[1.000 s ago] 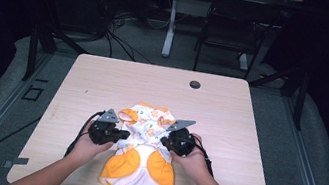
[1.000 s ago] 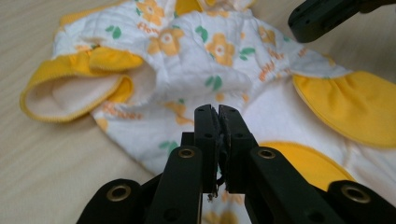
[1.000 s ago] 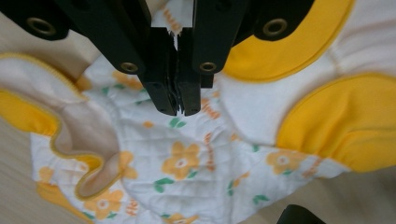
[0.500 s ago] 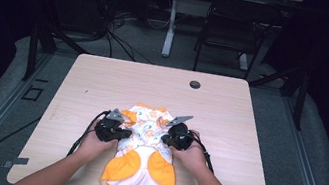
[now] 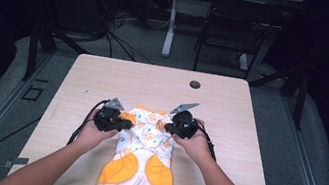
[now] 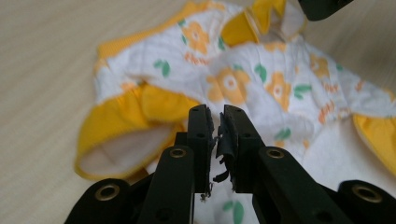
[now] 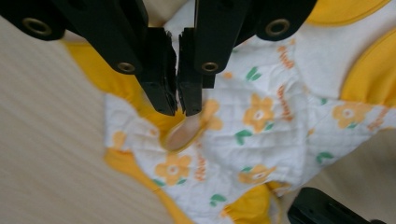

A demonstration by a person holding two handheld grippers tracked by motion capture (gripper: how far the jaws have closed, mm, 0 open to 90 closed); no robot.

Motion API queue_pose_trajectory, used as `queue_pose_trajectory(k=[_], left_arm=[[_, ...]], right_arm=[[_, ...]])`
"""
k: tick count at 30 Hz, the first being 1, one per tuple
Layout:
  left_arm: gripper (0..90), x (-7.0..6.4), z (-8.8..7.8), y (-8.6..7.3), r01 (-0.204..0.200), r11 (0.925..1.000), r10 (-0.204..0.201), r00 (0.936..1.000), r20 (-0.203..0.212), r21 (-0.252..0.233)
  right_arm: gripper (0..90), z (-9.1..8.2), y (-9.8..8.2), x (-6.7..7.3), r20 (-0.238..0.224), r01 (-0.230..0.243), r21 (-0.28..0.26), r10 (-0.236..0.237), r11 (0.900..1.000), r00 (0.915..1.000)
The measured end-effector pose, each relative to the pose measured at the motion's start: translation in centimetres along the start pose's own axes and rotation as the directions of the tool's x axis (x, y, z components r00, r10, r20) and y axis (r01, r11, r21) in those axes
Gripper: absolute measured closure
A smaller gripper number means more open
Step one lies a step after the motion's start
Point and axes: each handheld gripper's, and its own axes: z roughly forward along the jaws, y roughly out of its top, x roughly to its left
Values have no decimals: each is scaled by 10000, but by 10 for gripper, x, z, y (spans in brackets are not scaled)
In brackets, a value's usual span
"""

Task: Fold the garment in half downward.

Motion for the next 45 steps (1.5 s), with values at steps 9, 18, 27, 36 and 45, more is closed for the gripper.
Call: queue_pose_trajectory(k=[9,18,27,36,45], left_arm=[[755,33,14,29,325,9990,-343,9979,-551,-321],[704,50,36,23,816,9963,-787,9927,-913,281],[615,53,46,12,1129,9918,-1074,9904,-875,605],[603,53,52,3,1070,9930,-1018,9901,-966,496],[705,55,53,4,1696,9846,-1672,9845,-538,433]], right_arm=[[791,17,20,-32,475,-613,-175,621,9980,9969],[736,37,20,-42,603,-851,100,844,9963,9946],[688,51,13,-46,660,-1133,391,1106,9928,9917],[640,60,10,-44,860,-1244,583,1191,9905,9891],[753,61,11,-40,702,-1016,633,971,9928,9928]])
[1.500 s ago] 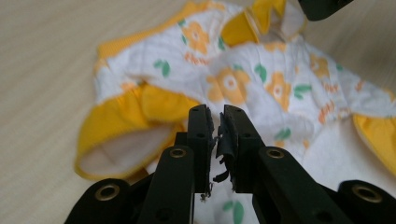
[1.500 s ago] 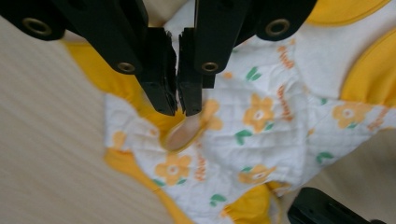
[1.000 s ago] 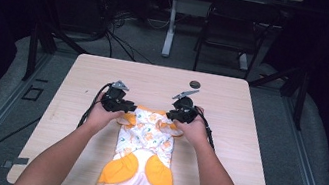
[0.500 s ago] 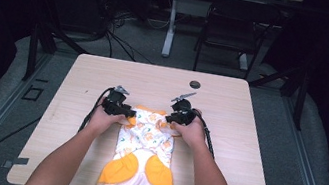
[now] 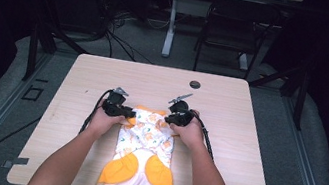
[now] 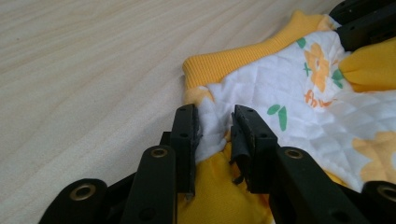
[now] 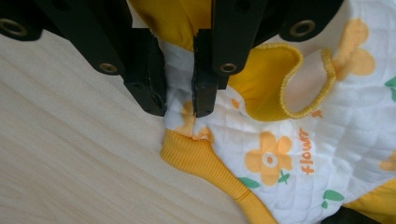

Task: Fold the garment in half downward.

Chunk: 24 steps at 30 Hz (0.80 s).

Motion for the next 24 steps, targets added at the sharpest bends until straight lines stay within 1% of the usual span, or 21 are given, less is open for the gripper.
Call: queue_pose_trajectory(k=[1,2,4,5,6,8,10,13,16,18,20,22,23,24], left_arm=[[699,1,-1,1,83,9999,-82,10000,42,-91],[696,1,-2,2,90,9999,-89,9999,76,-135],[676,2,-2,5,4,9997,-5,10000,-28,-236],[668,1,-3,6,43,9994,-45,10000,-52,-342],[665,1,-3,8,58,9992,-60,10000,-57,-392],[667,1,-2,10,40,9995,-45,9998,-177,-323],[676,0,2,11,62,9996,-68,9997,-248,-264],[700,0,5,9,-9,9999,6,9996,-287,-109],[730,0,6,8,24,10000,-26,9996,-293,-75],[759,0,7,7,46,10000,-48,9996,-268,-69],[792,0,7,7,30,10000,-30,9997,-226,-12],[850,-2,7,8,-30,10000,31,9997,-253,21],[865,-3,7,8,-63,10000,64,9997,-218,39],[873,-3,7,8,-84,10000,84,9997,-223,30]], right_arm=[[756,0,0,0,-43,-53,-20,53,10000,10000],[754,-1,1,-2,-98,-18,137,20,9999,10000],[733,-1,0,-5,-248,-263,49,264,9996,9993],[713,-1,0,-6,-275,-377,-75,375,9993,9989],[706,-2,0,-7,-287,-404,-50,402,9992,9988],[690,-2,1,-8,-369,-595,-244,585,9979,9976],[674,-1,2,-8,-268,-572,-265,565,9980,9980],[681,1,3,-7,-235,-547,-240,542,9982,9983],[724,2,3,-9,-404,-623,-159,616,9979,9973],[757,3,2,-10,-595,-950,-331,929,9949,9939],[788,2,2,-11,-715,-947,-296,924,9951,9931],[839,1,3,-10,-740,-948,-397,917,9947,9930],[857,-1,4,-10,-763,-828,-312,802,9961,9939],[877,-2,4,-9,-817,-796,-361,765,9962,9937]])
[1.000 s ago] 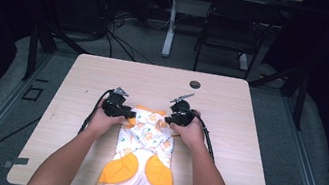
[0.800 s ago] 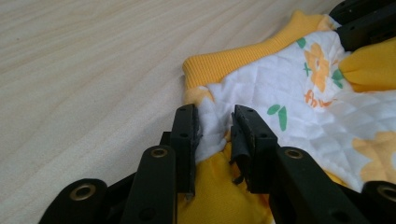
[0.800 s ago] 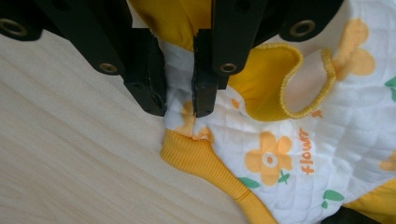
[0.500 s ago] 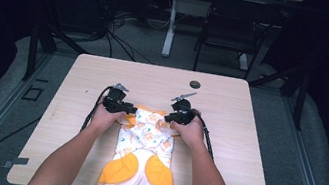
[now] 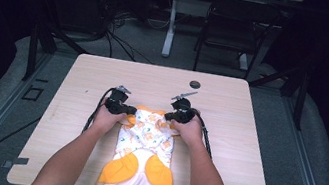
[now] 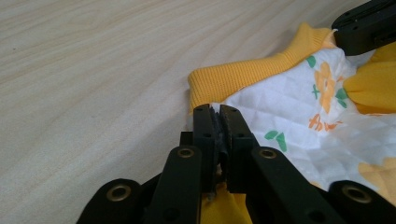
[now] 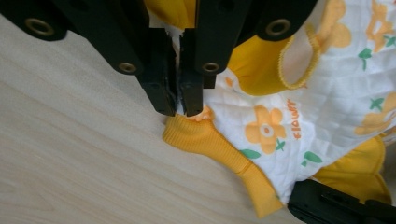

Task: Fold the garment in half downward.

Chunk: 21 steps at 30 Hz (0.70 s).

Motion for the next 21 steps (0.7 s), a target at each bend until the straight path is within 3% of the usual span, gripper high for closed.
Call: queue_pose_trajectory(k=[10,21], left_arm=[[884,-3,-14,5,-123,9987,129,9999,115,-496],[885,-8,-40,14,-478,9922,494,9987,113,-1151]], right_arm=[[897,-16,3,2,-59,512,-242,-513,9984,9987],[896,-38,8,10,195,913,-1048,-897,9903,9958]])
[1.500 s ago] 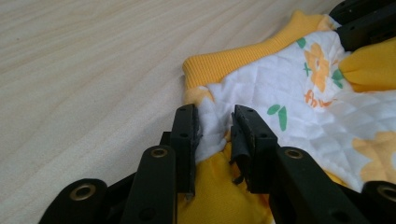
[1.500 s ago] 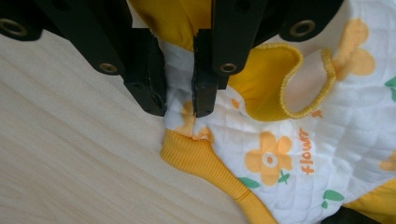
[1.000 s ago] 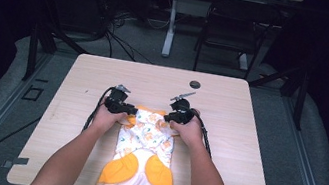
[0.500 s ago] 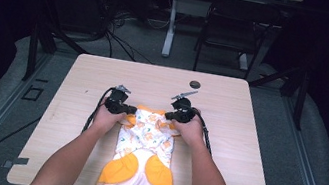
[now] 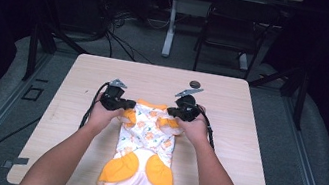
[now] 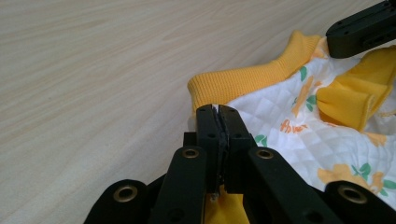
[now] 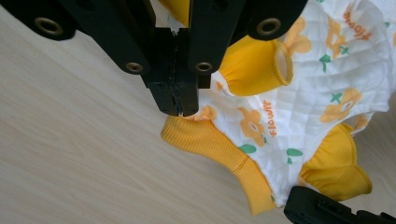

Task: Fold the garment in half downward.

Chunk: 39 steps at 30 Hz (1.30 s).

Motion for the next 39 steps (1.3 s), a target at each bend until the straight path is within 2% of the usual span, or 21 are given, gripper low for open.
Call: queue_pose_trajectory(k=[7,9,10,16,24,27,34,35,39], left_arm=[[884,-3,-17,14,-242,9986,238,9997,-77,-472],[884,-3,-22,17,-278,9981,274,9996,-79,-544],[885,-2,-24,19,-430,9977,425,9991,-92,-532],[884,-6,-36,29,-749,9940,729,9969,-279,-792],[884,-6,-47,38,-929,9905,886,9950,-463,-1013],[884,-6,-52,41,-882,9871,811,9950,-585,-1333],[884,-9,-60,50,-1139,9810,1032,9919,-747,-1571],[884,-9,-61,51,-1184,9801,1074,9913,-758,-1593],[884,-12,-62,52,-1353,9792,1253,9893,-743,-1509]], right_arm=[[896,-14,14,6,200,564,-314,-558,9979,9982],[896,-20,18,7,234,564,-583,-551,9967,9982],[896,-22,20,8,267,686,-564,-672,9961,9974],[896,-33,31,15,517,1113,-734,-1077,9911,9928],[896,-43,44,20,757,1435,-951,-1366,9851,9877],[896,-47,49,22,831,1590,-1022,-1508,9820,9851],[896,-58,61,26,1118,1881,-1288,-1742,9737,9783],[896,-59,62,26,1104,1818,-1384,-1672,9735,9797],[896,-59,59,26,1115,1916,-1216,-1785,9739,9776]])
